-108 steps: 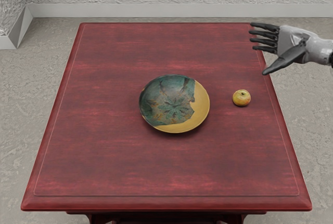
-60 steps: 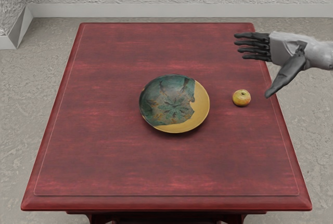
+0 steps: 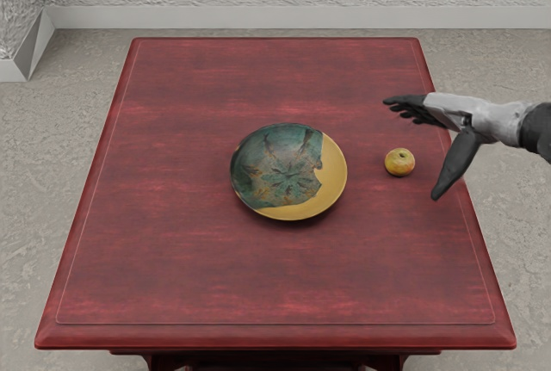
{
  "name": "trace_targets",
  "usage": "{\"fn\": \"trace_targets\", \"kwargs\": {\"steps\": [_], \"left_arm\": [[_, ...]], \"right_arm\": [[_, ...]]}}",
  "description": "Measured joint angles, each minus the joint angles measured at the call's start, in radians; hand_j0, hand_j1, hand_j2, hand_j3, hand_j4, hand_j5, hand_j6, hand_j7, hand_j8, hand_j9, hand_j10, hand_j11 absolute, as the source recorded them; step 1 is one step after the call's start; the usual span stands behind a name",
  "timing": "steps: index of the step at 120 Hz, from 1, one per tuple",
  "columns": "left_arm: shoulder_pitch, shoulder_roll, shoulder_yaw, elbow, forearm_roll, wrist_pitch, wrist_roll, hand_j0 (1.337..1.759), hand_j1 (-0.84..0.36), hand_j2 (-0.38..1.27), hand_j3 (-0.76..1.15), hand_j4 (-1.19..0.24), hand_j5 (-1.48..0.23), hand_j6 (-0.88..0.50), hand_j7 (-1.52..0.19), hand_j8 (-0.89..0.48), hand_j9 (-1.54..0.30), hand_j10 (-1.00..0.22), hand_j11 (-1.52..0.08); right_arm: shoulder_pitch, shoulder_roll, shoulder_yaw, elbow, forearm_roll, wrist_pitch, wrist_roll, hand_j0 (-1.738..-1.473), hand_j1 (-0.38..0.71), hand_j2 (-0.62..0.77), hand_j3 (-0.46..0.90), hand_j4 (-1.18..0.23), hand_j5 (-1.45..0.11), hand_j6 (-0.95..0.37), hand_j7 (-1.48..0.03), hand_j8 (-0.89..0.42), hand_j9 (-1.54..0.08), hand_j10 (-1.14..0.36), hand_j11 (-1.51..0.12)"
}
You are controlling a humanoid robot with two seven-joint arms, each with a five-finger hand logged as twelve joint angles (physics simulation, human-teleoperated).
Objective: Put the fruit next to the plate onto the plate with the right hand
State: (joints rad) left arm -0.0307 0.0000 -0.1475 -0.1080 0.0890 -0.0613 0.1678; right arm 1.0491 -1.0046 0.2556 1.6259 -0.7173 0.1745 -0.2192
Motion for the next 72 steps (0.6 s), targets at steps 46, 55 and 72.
{"fn": "trace_targets", "kwargs": {"steps": [46,55,72], "left_arm": [[0.0,0.0,0.0,0.0,0.0,0.0,0.0,1.658,0.06,0.05,0.0,-0.24,-0.32,-0.24,-0.32,-0.24,-0.32,-0.24,-0.32],[0.0,0.0,0.0,0.0,0.0,0.0,0.0,1.658,0.06,0.05,0.0,-0.24,-0.32,-0.24,-0.32,-0.24,-0.32,-0.24,-0.32],[0.0,0.0,0.0,0.0,0.0,0.0,0.0,1.658,0.06,0.05,0.0,-0.24,-0.32,-0.24,-0.32,-0.24,-0.32,-0.24,-0.32]], "right_arm": [[-0.005,0.137,-0.078,-0.002,-0.204,-0.272,-0.2,-1.658,-0.14,-0.03,0.0,-0.18,-0.23,-0.18,-0.23,-0.18,-0.23,-0.18,-0.23],[-0.005,0.173,-0.101,-0.017,-0.236,-0.312,-0.215,-1.658,-0.11,-0.04,0.0,-0.2,-0.26,-0.21,-0.26,-0.2,-0.26,-0.2,-0.26],[-0.005,0.223,-0.134,-0.041,-0.27,-0.387,-0.229,-1.658,-0.07,-0.04,0.0,-0.24,-0.31,-0.24,-0.31,-0.24,-0.31,-0.24,-0.31]]}}
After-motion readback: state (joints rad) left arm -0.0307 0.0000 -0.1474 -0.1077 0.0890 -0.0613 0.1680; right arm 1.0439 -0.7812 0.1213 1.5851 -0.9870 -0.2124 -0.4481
